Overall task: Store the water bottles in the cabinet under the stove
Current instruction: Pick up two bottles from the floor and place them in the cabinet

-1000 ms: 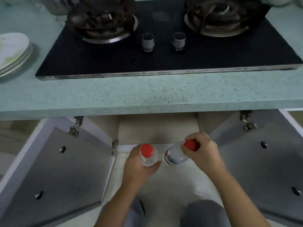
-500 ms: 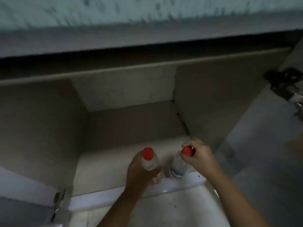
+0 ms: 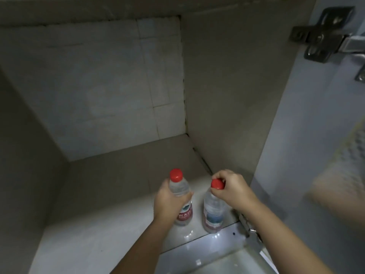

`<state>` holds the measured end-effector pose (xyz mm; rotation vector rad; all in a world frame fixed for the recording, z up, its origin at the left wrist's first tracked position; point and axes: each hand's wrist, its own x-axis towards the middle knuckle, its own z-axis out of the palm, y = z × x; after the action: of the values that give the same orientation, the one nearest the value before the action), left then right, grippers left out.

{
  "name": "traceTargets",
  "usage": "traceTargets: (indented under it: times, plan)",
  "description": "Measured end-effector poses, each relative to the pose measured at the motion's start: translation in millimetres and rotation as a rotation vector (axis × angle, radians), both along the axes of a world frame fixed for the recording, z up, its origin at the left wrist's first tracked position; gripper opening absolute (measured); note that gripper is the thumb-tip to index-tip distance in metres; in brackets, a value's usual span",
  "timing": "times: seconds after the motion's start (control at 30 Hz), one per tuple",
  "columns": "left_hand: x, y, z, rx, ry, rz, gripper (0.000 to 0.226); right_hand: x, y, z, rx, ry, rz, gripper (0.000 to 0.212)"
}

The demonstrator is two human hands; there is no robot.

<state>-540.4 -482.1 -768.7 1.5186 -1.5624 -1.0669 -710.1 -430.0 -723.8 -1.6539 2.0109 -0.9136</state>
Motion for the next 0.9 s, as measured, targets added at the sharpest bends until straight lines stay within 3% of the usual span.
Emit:
traceTargets:
  times: [0.2, 0.4, 0.63, 0.9]
  plan:
    - [-38, -18, -24, 0.027, -0.009, -0.060, 0.046, -17, 0, -16, -0.050, -0.016, -0.069, 0.028]
    - [-74, -27, -37, 0.013, 0.013, -0.171, 0.043, -20, 1, -17, -0.030, 0.079, 0.036, 0.032]
    - [-65, -29, -55, -0.011, 0.221, -0.262, 0.054, -15, 6, -18, -0.055, 0.060, 0.040, 0.033]
    - [-50, -42, -46, 0.162, 0.320, -0.560, 0.052, -20, 14, -13, -0.020, 0.082, 0.030, 0.033]
